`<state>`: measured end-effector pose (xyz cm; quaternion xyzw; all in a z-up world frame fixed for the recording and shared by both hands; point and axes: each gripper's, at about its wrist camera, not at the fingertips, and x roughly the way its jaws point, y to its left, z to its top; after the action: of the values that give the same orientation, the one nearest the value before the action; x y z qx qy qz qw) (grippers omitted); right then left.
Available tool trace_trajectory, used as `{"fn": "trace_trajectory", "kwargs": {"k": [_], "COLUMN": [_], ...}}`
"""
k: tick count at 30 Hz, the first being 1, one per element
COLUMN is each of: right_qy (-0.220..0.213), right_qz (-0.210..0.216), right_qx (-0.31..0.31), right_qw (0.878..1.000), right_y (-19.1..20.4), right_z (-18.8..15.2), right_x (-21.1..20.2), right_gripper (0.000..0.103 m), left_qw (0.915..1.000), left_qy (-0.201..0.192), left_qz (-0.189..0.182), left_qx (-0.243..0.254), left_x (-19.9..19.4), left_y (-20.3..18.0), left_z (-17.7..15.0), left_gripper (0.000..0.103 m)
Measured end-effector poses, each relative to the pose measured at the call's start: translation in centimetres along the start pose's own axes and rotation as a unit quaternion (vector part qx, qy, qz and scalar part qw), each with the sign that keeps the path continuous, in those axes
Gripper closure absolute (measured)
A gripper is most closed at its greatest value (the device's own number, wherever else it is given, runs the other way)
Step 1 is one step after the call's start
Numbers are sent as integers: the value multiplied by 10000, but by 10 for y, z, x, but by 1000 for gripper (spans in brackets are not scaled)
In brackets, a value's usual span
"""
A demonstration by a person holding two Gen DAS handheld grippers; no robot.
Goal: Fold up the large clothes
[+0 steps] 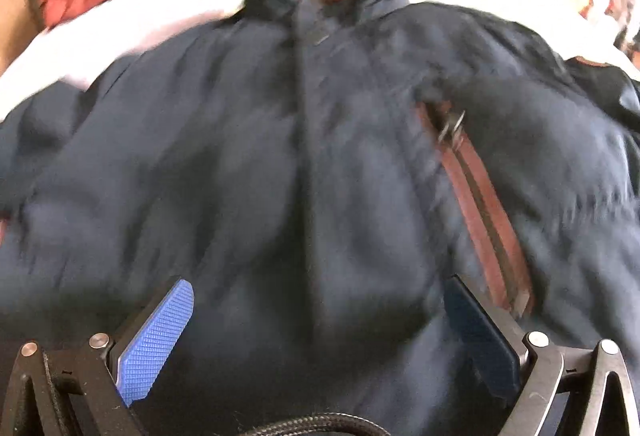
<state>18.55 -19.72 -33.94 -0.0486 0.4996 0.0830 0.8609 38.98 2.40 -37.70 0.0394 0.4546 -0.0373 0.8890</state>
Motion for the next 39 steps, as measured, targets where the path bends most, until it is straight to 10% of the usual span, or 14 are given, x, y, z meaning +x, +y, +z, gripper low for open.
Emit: {"fn": "trace_trajectory", "kwargs": {"k": [9, 14, 18, 23, 33, 34, 36, 39], "right_qy": [-362, -581, -473, -480, -1169, -1325, -1330, -1521], "right_qz": [-284, -1084, -1519, -1068, 99, 186, 158, -214], "right_qx": [637, 1649, 2728, 4292, 5866, 5935, 5931, 5489], "right_qw": [9969, 9786, 9488, 8956, 8013, 7936, 7939, 8216], "right_y": [-66, -180, -284, -378, -434, -438, -441, -437], "right_z": [33, 55, 48, 18, 9, 14, 24, 41], "right_x": [9, 11, 15, 22, 70, 72, 74, 54], "right_gripper": [0, 0, 0, 0, 0, 8, 70, 86], "left_qw": [9991, 9976, 9982, 9981, 9995, 9995, 9995, 9994], "left_qy": [-154, -361, -266, 608, 288, 291, 287, 291], "left_qz": [-386, -367, -329, -86, 46, 51, 58, 76], "left_qx": [-38, 468, 437, 31, 104, 117, 139, 151], "left_x": [24, 34, 49, 115, 106, 104, 104, 109], "left_y": [-98, -159, -184, -186, -192, -194, -193, -192], "left_z": [84, 123, 137, 128, 121, 121, 122, 130], "left_gripper": [0, 0, 0, 0, 0, 0, 0, 0]}}
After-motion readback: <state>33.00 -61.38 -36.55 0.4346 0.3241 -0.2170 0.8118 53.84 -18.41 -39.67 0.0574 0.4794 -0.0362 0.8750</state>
